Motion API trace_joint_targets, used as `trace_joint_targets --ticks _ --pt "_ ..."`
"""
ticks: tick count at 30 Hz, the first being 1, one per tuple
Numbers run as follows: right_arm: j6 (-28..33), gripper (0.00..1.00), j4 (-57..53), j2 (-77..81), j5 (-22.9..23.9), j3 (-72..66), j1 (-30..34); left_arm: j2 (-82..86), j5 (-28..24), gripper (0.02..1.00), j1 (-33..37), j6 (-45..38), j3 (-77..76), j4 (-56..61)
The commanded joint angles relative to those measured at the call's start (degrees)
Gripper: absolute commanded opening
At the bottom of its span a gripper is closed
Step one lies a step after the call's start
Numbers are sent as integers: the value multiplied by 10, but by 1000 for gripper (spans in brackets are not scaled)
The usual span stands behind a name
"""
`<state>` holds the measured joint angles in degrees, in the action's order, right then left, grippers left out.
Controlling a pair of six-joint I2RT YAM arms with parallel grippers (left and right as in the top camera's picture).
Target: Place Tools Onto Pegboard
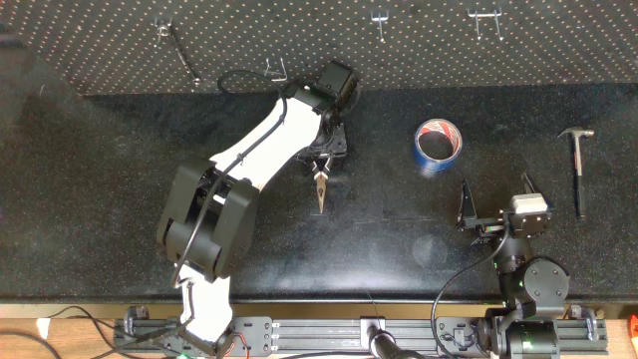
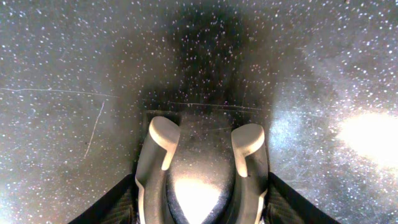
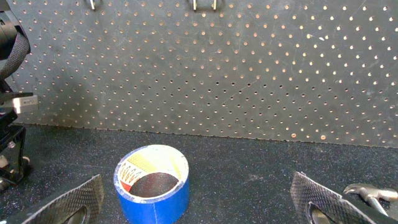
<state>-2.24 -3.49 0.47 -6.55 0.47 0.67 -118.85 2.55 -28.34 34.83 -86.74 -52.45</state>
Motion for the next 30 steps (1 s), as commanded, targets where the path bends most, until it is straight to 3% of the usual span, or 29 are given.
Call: trace_joint_targets --ticks 1,2,3,4,12,17,22,23,27,30 --pt "8 978 -2 -4 1 -2 -4 -16 13 261 -2 9 -7 -3" --pt "8 978 -2 -4 1 -2 -4 -16 13 198 -2 9 -7 -2" --pt "8 978 -2 -4 1 -2 -4 -16 14 56 -2 7 -7 0" --pt "8 978 -2 -4 1 -2 -4 -16 13 29 -2 7 -7 3" --pt "8 978 -2 -4 1 -2 -4 -7 -2 29 -2 3 -7 7" --pt "8 978 -2 -4 1 -2 -4 131 10 29 -1 -57 -7 -2" --pt "8 978 -2 -4 1 -2 -4 338 121 27 -2 -57 5 -41" --pt "8 978 -2 -4 1 -2 -4 396 164 29 -2 -57 35 -18" --pt "8 976 -2 -4 1 -2 -4 513 238 27 -2 -74 202 166" --pt "8 978 -2 -4 1 -2 -4 523 296 29 -2 -190 326 420"
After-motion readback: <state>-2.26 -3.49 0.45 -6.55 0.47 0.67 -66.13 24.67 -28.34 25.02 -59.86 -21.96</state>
